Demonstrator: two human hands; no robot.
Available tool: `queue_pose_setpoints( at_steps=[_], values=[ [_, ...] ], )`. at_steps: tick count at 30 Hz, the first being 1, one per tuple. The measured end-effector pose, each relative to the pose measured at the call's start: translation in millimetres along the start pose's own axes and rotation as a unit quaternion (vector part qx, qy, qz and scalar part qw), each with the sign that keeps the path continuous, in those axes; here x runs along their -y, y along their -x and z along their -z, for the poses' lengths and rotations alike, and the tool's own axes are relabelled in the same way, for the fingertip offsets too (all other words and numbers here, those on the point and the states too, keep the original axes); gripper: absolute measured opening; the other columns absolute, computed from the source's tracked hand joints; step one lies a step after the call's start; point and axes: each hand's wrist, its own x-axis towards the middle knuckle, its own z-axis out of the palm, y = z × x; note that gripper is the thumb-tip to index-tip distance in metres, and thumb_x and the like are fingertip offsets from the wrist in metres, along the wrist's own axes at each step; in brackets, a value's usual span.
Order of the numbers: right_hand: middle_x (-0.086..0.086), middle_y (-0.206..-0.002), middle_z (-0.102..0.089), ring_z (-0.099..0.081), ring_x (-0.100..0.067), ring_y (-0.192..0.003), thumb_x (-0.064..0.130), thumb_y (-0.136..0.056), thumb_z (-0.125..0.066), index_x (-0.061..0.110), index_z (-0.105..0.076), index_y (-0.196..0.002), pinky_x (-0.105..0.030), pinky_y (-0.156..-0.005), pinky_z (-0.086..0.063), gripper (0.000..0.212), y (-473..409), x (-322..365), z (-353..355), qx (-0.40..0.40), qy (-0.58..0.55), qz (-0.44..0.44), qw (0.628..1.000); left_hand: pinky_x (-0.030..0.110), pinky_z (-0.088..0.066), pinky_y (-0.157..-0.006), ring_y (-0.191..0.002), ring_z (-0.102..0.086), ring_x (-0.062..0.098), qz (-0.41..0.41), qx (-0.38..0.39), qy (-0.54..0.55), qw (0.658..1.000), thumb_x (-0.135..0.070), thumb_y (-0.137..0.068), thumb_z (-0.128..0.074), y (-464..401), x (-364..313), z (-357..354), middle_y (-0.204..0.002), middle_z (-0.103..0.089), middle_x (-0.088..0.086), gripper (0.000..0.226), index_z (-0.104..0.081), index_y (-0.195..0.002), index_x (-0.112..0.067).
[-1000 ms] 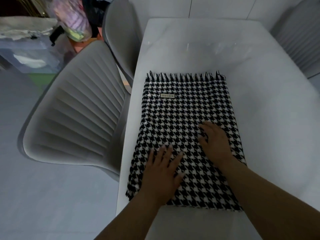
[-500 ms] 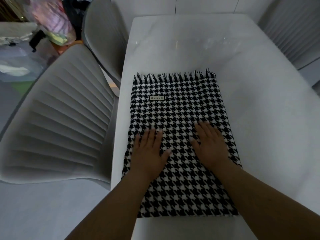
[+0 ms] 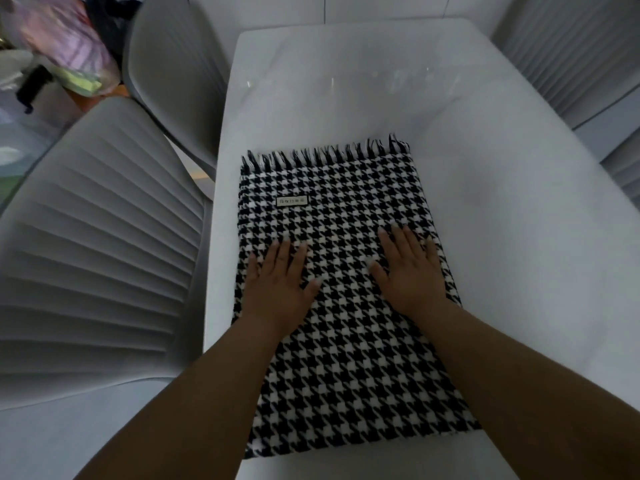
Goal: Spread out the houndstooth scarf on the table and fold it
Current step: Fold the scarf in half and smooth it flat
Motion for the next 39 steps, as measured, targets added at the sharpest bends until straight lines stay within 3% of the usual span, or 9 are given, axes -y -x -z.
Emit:
queue_pose_setpoints(
  at_steps=[11,16,19,23,27,32,35,37,39],
  values=[
    [0.001,-0.160,0.008,0.009,-0.015,-0.147,0.069,-0.085,0.001,0.029,0.006,-0.151,-0.041,-0.119,0.003,0.077,45,-39,4,0.026,-0.032,-0.037,0.998,0.046,0.001,-0.120,-0.149,0.001,0.020,0.069,-0.088,0.078,0.991,-0.068,-0.082,0.004,57,22,-25,-0.162,-0.004,0.000,0.083,-0.006,-0.153,-0.027],
    [-0.013,-0.157,-0.016,-0.018,-0.030,-0.143,0.067,-0.085,-0.012,0.029,-0.012,-0.152,-0.046,-0.115,-0.020,0.077,83,-46,2,-0.008,-0.092,-0.076,0.993,0.047,-0.017,-0.119,-0.144,-0.024,0.029,0.096,-0.142,0.167,0.971,-0.056,-0.093,-0.024,92,17,-37,-0.159,-0.020,0.011,0.068,-0.029,-0.150,-0.018],
    [-0.017,-0.141,-0.039,-0.036,-0.034,-0.126,0.056,-0.092,-0.038,0.029,-0.023,-0.150,-0.045,-0.102,-0.032,0.065,102,-49,4,-0.055,-0.095,-0.092,0.990,0.048,-0.034,-0.110,-0.134,-0.038,0.035,0.125,-0.180,0.198,0.956,-0.042,-0.094,-0.044,110,11,-38,-0.153,-0.032,0.014,0.060,-0.036,-0.147,-0.016],
    [-0.016,-0.125,-0.047,-0.046,-0.032,-0.115,0.046,-0.093,-0.048,0.031,-0.018,-0.150,-0.036,-0.097,-0.037,0.066,122,-57,12,0.001,-0.206,-0.091,0.974,0.046,-0.038,-0.108,-0.130,-0.043,0.028,0.174,-0.176,0.309,0.918,-0.038,-0.086,-0.060,132,6,-36,-0.143,-0.044,0.010,0.069,-0.033,-0.148,-0.024],
    [-0.003,-0.143,-0.046,-0.050,-0.024,-0.123,0.039,-0.094,-0.051,0.035,-0.018,-0.150,-0.029,-0.098,-0.040,0.065,136,-66,22,0.068,-0.287,-0.059,0.954,0.041,-0.046,-0.101,-0.122,-0.052,0.016,0.176,-0.145,0.444,0.866,-0.025,-0.082,-0.067,149,4,-31,-0.137,-0.050,-0.006,0.074,-0.031,-0.143,-0.046],
    [-0.002,-0.139,-0.049,-0.052,-0.018,-0.113,0.007,-0.091,-0.059,0.030,-0.059,-0.115,-0.031,-0.090,-0.051,0.033,149,-76,37,0.148,-0.511,-0.114,0.839,0.043,-0.054,-0.092,-0.108,-0.063,0.021,0.211,-0.036,0.664,0.716,0.001,-0.089,-0.060,169,-1,-9,-0.127,-0.061,-0.001,0.053,-0.058,-0.128,-0.035],
    [-0.013,-0.120,-0.063,-0.064,-0.032,-0.102,-0.003,-0.089,-0.054,0.015,-0.069,-0.099,-0.042,-0.082,-0.056,0.026,157,-87,59,0.211,-0.622,-0.167,0.736,0.043,-0.058,-0.082,-0.097,-0.069,0.033,0.241,0.065,0.687,0.682,0.002,-0.090,-0.055,182,-1,8,-0.116,-0.068,0.017,0.030,-0.072,-0.106,-0.017],
    [-0.020,-0.109,-0.067,-0.068,-0.035,-0.091,-0.005,-0.085,-0.054,0.005,-0.068,-0.094,-0.040,-0.071,-0.058,0.020,162,-98,74,0.246,-0.650,-0.173,0.697,0.040,-0.060,-0.078,-0.095,-0.070,0.034,0.233,0.116,0.710,0.654,0.002,-0.087,-0.058,193,3,16,-0.114,-0.068,0.022,0.025,-0.071,-0.106,-0.006],
    [-0.023,-0.101,-0.068,-0.068,-0.035,-0.082,0.004,-0.067,-0.075,0.001,-0.069,-0.086,-0.038,-0.062,-0.058,0.021,168,-106,87,0.291,-0.685,-0.152,0.651,0.036,-0.061,-0.073,-0.096,-0.070,0.034,0.188,0.158,0.754,0.608,-0.008,-0.070,-0.078,204,6,26,-0.114,-0.068,0.023,0.039,-0.070,-0.107,0.003]
  ],
)
